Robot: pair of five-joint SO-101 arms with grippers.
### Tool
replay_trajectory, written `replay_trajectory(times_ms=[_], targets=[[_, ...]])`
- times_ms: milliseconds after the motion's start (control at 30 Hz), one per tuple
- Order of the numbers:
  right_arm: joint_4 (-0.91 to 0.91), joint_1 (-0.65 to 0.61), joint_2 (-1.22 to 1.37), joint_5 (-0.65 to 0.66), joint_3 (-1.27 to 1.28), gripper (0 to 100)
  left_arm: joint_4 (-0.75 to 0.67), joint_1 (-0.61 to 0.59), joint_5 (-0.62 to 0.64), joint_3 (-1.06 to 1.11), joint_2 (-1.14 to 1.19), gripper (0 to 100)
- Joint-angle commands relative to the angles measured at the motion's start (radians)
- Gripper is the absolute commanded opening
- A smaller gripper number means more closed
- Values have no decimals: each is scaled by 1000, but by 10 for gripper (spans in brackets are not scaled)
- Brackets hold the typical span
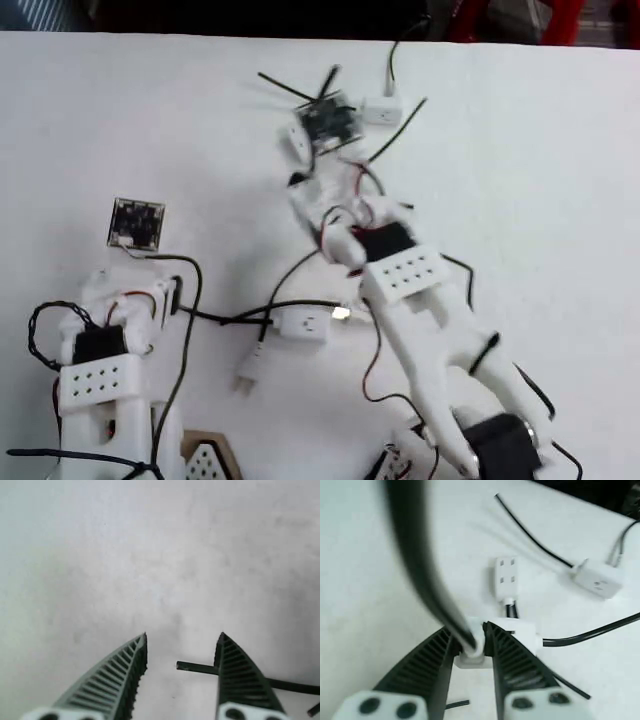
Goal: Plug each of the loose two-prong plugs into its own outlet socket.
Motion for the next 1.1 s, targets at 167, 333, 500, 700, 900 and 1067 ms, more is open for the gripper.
replay_trajectory(times_ms=[167, 333, 500, 700, 900, 1067], targets=[[-254, 259, -10, 5, -18, 21, -14, -7, -8, 2, -21, 225], [-470, 286, 189, 11, -57, 21, -14, -7, -8, 2, -21, 225], [-470, 295, 432, 11, -218, 21, -14, -7, -8, 2, -21, 225], [-315, 323, 598, 9, -420, 22, -14, -7, -8, 2, -21, 225], [-18, 338, 550, 5, -552, 129, -14, -7, -8, 2, -21, 225], [104, 332, 472, 9, -563, 259, -14, -7, -8, 2, -21, 225]])
